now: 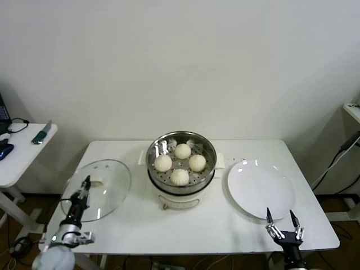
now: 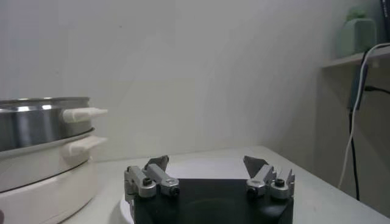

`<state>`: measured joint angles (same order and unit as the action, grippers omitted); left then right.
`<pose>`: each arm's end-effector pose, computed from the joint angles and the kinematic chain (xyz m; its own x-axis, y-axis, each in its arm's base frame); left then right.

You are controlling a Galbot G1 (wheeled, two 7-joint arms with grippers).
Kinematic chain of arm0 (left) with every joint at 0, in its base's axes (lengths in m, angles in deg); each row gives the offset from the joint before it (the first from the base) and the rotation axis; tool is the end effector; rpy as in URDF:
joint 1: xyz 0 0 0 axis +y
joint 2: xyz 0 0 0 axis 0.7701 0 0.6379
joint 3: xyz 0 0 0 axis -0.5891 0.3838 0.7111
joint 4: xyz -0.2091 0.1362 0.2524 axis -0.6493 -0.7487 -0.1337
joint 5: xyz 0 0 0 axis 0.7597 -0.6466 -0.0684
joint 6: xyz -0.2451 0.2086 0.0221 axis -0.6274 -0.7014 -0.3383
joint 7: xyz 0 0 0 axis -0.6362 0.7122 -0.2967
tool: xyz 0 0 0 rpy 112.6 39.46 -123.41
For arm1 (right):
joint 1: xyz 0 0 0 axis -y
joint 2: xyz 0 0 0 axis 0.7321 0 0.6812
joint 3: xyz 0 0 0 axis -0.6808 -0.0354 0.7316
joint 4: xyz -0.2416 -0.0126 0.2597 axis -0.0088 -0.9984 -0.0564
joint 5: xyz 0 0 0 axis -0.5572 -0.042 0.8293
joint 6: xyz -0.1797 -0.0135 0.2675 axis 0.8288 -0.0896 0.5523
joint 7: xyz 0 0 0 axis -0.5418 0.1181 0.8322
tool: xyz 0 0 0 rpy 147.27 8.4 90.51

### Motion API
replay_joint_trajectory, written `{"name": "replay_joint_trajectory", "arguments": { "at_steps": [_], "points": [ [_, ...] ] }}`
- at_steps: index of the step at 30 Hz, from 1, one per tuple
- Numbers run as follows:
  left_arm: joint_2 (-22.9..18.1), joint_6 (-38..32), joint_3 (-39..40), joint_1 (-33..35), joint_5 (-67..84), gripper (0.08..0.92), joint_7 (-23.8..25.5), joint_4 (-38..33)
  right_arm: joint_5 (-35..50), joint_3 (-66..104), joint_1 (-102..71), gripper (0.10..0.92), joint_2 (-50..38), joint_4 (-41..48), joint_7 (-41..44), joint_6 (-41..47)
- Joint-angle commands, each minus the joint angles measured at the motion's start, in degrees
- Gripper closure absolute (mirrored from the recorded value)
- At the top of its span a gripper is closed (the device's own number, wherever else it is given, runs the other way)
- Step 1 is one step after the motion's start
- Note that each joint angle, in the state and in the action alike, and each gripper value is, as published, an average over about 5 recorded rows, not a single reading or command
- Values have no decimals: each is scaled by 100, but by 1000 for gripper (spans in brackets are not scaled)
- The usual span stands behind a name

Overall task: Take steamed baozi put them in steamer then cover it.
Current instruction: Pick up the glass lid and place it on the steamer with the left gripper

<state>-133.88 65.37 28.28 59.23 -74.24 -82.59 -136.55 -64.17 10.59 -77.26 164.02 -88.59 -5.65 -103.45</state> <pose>0.2049 0.1701 -0.3749 -0.9976 -0.0650 -0.0246 -0.0279 0.0506 0.9983 0.0968 -0.1185 -0.4197 -0.9971 0.0690 0.0319 0.0715 0.9938 0.0853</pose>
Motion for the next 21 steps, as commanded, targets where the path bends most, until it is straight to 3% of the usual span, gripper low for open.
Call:
{"name": "replay_joint_trajectory", "arguments": {
  "at_steps": [1, 11, 21],
  "points": [
    [792, 1712, 81, 350, 1199, 866, 1540, -2094, -103, -6, -13, 203, -15, -42, -44, 61],
    [965, 2647, 1190, -89, 851, 866, 1848, -2861, -130, -38, -13, 203, -21, -16, -56, -34],
    [472, 3426, 2466, -1039, -188, 866, 2406, -2887, -106, -136, 32, 203, -27, 106, -52, -222]
  ]
}}
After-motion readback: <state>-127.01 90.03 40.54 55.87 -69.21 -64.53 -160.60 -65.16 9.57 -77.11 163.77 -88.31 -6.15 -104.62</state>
